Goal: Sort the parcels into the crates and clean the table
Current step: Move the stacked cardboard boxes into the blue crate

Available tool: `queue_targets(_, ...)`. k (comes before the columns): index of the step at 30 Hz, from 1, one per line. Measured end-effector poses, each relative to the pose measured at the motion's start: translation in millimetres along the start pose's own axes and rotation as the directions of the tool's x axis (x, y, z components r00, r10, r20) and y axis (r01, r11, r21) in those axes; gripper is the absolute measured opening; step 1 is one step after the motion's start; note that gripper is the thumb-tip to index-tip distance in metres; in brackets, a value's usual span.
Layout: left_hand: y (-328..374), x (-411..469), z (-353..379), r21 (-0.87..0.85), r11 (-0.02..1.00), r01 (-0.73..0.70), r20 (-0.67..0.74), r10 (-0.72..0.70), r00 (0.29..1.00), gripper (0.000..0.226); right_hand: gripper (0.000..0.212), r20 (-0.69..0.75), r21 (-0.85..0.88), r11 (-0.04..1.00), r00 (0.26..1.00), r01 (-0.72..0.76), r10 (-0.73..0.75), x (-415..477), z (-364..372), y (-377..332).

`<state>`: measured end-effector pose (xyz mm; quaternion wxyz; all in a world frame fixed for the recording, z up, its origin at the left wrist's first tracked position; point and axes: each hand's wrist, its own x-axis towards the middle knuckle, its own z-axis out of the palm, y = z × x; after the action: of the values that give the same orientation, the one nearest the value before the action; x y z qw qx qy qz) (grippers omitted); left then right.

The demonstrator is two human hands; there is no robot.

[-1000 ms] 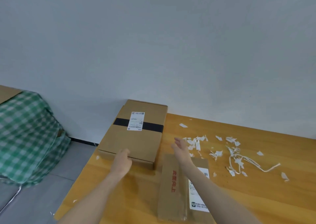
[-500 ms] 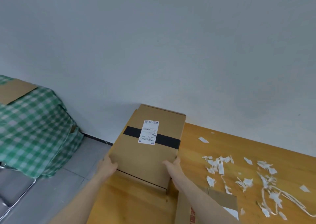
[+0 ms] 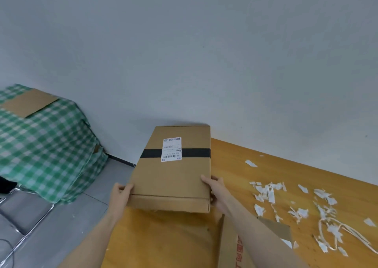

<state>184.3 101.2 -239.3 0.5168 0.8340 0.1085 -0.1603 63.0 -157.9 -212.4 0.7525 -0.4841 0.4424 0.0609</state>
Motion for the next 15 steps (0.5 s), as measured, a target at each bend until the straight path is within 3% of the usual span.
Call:
queue_targets(3,3,-9,-17,-0.12,0.993,0.012,0.048,-0.007,0.999,0.027,0.062,-0.016,0.006,0.997,0.997,0.081,-0.081,-17,6,-4)
queue_targets(6,-6,-35,-32,-0.095,0.992,0.082,0.176,-0.064,0.982,0.027,0.059,-0.038,-0.032,0.987,0.987,0.155,-0.156,-47,4,8)
queue_targets(9,-17,-61,-40,-0.093,0.977,0.19,0.308,-0.153,0.939,0.045,0.057,-0.042,-0.113,0.965,0.969,0.238,-0.244,-72,-7,22)
queue_targets(12,-38,-83,-54,-0.131,0.946,0.296,0.436,-0.213,0.874,0.085,0.055,-0.022,-0.126,0.942,0.948,0.312,-0.317,-105,-20,40)
queue_targets(15,-42,-111,-61,-0.141,0.928,0.346,0.54,-0.221,0.812,0.08,0.051,0.008,-0.109,0.929,0.935,0.354,-0.355,-132,-33,55)
